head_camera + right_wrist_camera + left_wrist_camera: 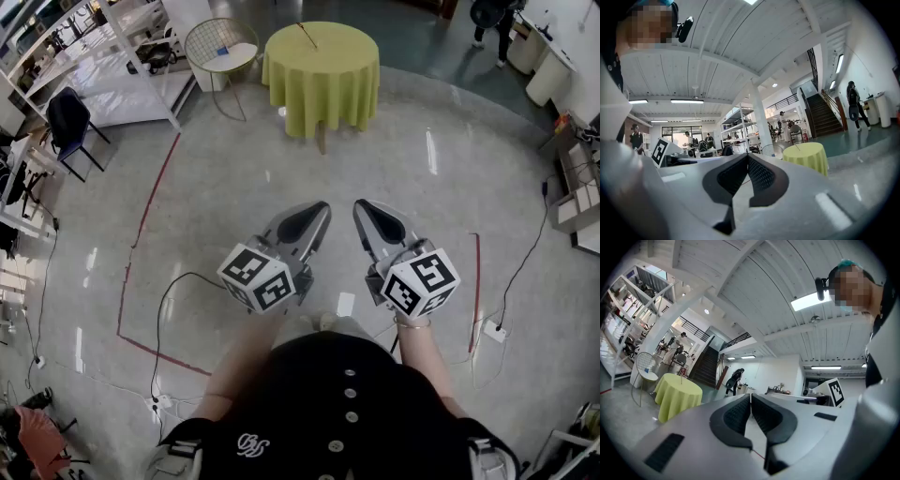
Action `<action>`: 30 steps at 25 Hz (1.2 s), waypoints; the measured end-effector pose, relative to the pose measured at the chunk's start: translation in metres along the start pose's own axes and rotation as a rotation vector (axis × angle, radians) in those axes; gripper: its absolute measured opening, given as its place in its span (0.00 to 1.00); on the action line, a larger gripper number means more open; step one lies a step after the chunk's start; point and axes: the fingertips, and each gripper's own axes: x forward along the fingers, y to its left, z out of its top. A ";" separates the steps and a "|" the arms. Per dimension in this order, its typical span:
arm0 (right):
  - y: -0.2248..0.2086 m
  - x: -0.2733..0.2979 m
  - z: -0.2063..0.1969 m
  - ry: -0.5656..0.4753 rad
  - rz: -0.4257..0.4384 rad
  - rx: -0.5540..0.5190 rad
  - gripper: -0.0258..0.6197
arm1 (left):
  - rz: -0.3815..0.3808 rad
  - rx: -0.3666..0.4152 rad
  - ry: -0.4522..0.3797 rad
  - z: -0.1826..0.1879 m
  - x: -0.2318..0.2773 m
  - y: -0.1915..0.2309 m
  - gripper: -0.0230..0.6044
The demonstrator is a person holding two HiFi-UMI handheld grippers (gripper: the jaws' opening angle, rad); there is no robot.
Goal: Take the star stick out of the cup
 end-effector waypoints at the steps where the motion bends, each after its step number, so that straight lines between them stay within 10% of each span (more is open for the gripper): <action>1: 0.001 0.001 -0.002 0.004 0.006 0.005 0.04 | 0.001 -0.003 0.003 -0.001 0.001 0.001 0.07; 30: -0.015 0.003 -0.010 -0.017 0.057 0.053 0.05 | 0.016 -0.024 0.002 -0.017 0.029 -0.006 0.07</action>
